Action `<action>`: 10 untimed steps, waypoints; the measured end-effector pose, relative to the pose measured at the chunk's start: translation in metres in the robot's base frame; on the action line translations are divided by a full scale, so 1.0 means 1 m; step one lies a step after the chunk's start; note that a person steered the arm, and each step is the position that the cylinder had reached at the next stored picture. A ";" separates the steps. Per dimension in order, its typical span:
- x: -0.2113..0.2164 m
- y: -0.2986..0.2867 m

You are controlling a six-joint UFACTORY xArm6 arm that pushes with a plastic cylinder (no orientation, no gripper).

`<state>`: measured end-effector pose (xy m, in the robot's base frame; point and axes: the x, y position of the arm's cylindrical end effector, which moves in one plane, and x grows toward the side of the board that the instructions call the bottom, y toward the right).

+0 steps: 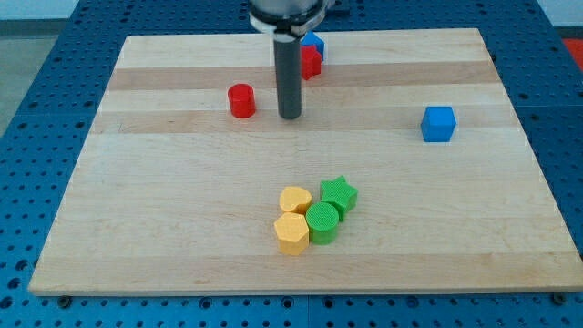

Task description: Move the red circle slightly up

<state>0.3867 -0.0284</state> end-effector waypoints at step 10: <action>-0.062 -0.090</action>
